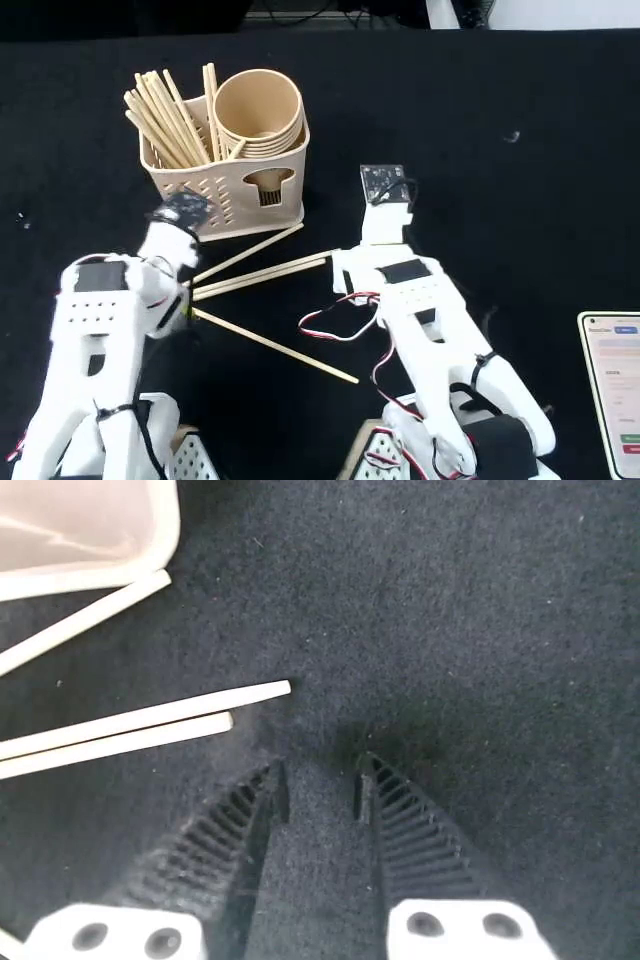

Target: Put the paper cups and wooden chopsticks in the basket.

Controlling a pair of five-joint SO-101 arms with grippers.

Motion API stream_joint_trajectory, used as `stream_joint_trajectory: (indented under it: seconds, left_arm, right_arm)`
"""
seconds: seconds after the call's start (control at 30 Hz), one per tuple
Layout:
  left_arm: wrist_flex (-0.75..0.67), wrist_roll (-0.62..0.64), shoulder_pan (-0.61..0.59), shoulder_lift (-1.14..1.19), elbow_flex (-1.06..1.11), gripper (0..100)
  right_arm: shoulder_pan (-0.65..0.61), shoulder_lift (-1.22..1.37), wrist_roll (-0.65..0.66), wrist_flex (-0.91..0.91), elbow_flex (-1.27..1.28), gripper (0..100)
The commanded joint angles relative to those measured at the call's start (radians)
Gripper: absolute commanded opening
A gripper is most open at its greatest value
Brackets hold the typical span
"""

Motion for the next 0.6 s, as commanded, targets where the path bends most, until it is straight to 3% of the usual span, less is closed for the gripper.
stream_joint_trajectory:
  seconds: [0.0, 0.23, 0.57]
  left_arm:
    - [-0.104, -0.017, 0.021, 0.060, 0.001, 22]
    - [-0.204, -0.012, 0.019, 0.235, 0.004, 22]
    - [-0.334, -0.015, -0.002, 0.290, 0.012, 22]
  right_arm:
    - [0.017, -0.045, 0.011, -0.018, -0.001, 12.4]
    - [0.017, -0.045, 0.011, -0.018, -0.001, 12.4]
    - [0.017, -0.044, 0.011, -0.018, -0.001, 12.4]
